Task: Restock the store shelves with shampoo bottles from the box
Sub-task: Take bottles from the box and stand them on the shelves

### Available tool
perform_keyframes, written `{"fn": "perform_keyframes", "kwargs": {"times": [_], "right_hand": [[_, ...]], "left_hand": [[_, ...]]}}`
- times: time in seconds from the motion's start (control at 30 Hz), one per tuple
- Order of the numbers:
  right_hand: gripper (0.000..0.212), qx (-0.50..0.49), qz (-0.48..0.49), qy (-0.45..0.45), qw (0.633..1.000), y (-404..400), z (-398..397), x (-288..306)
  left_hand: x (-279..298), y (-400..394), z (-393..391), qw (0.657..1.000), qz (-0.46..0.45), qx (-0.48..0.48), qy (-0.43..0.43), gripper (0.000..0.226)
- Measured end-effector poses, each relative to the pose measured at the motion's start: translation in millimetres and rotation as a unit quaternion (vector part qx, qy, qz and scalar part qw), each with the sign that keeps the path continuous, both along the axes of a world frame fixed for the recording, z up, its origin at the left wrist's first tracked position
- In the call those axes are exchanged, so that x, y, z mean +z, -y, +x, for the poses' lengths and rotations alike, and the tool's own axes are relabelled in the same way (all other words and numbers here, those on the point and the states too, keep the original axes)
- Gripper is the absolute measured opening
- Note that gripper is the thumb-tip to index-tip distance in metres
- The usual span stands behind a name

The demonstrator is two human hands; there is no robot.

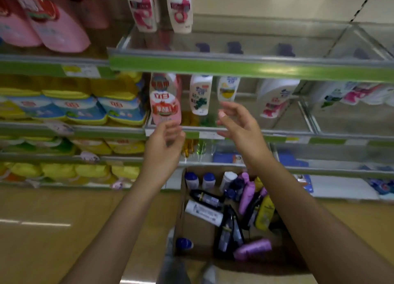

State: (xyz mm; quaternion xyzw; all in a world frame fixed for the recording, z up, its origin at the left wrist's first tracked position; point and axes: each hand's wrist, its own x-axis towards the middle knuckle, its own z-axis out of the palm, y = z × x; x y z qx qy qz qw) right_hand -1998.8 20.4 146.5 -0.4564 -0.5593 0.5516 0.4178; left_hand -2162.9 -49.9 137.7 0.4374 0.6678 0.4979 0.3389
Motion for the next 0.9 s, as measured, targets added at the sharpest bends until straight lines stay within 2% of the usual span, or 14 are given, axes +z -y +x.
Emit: {"fn": "perform_keyframes", "kwargs": {"times": [0.3,0.6,0.73,0.9], "right_hand": [[0.022,-0.014,-0.164,0.029,0.986,53.7,9.6,-123.5],[0.019,-0.007,-0.295,0.102,0.95,102.1,-4.9,-226.0],[0.031,0.041,-0.342,0.164,0.925,125.3,-10.4,-263.0],[0.038,0.085,-0.381,0.186,0.902,141.5,-18.0,-300.7]], "left_hand": [[-112.7,68.9,-1.2,0.987,-0.157,0.027,0.017,0.026],[-197.0,105.1,-16.6,0.952,-0.305,0.015,-0.028,0.02],[-226.3,115.9,-21.2,0.931,-0.363,-0.008,-0.037,0.026],[-250.4,119.3,-27.7,0.914,-0.403,-0.015,-0.038,0.028]]}}
